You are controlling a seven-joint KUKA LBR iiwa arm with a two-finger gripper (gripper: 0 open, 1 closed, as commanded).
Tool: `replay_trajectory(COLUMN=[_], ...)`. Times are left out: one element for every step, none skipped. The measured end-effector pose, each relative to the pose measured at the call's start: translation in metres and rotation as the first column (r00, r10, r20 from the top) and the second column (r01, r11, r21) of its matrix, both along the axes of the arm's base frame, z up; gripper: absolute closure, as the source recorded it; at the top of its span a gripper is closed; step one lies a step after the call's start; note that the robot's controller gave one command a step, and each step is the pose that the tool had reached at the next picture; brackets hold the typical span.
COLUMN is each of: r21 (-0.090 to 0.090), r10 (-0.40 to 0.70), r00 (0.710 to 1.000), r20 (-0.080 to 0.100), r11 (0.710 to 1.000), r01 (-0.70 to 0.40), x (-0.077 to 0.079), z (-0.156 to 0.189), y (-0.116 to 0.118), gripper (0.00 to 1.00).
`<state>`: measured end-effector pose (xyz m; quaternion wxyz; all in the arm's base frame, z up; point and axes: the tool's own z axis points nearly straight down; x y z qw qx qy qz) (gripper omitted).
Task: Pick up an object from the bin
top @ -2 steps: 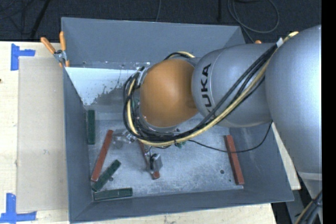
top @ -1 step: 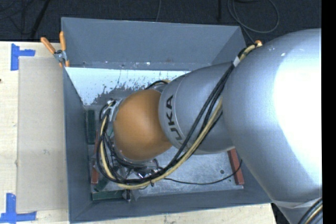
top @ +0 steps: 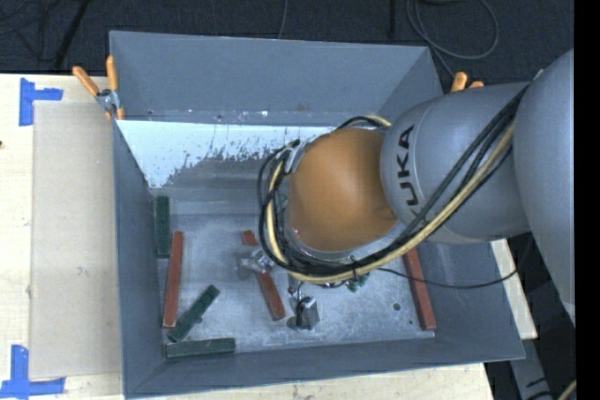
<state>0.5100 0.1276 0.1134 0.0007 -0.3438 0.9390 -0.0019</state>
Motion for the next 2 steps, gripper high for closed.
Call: replay_trajectory(r21=[0.003, 0.006], r10=[0.363, 0.732], r00=[0.932, 0.681], r20=[-0.003, -0.001], r11=[0.932, 0.681], r01=[-0.363, -0.732], x=[0.021, 0.038], z=[-0.035, -0.039], y=[-0.051, -0.018], gripper=[0.00, 0.00])
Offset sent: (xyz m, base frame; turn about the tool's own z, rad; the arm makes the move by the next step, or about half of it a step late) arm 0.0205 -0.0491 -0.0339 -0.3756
